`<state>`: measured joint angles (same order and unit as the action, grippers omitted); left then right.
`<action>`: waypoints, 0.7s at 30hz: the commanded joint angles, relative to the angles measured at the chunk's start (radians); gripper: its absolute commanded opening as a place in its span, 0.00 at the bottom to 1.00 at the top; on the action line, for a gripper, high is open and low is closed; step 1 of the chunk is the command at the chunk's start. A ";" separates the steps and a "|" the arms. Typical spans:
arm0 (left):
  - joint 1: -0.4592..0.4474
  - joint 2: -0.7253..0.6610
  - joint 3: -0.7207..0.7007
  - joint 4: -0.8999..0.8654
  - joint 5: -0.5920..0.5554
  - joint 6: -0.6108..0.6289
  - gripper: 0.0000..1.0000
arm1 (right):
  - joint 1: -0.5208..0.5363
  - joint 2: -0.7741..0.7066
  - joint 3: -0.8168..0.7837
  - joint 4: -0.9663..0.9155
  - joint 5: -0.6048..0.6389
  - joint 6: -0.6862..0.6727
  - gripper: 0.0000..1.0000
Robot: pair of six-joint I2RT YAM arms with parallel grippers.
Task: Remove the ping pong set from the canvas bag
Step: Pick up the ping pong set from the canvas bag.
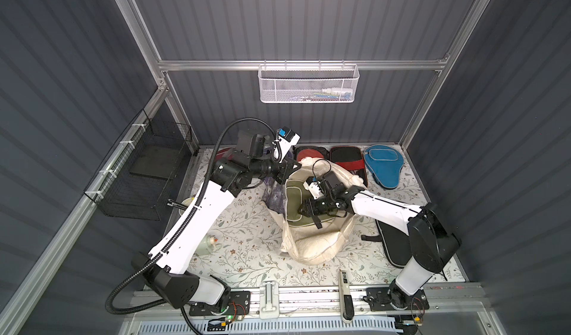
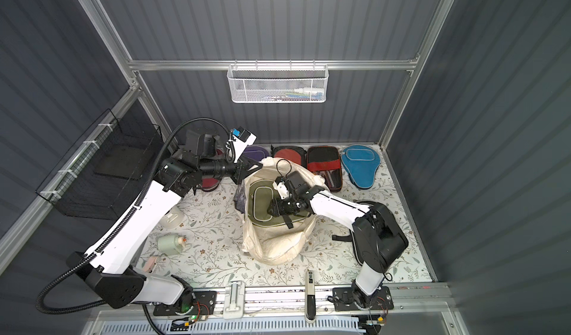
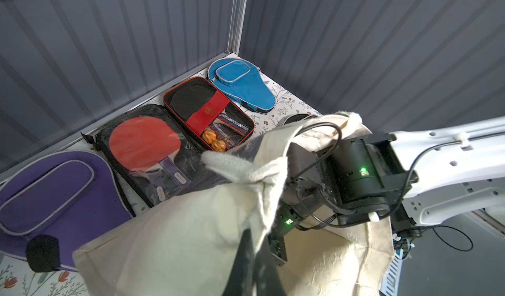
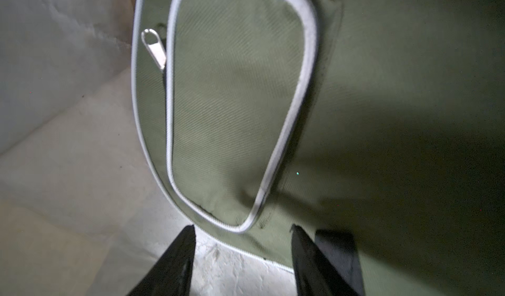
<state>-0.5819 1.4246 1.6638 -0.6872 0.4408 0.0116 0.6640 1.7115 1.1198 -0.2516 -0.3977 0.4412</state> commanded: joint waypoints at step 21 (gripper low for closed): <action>0.001 -0.017 -0.096 0.143 0.135 -0.121 0.00 | -0.024 -0.054 -0.049 0.061 0.030 -0.004 0.00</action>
<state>-0.5800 1.4181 1.5749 -0.5888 0.5343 -0.0902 0.6548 1.7245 1.0737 -0.1738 -0.3687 0.4923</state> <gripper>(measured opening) 0.053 0.053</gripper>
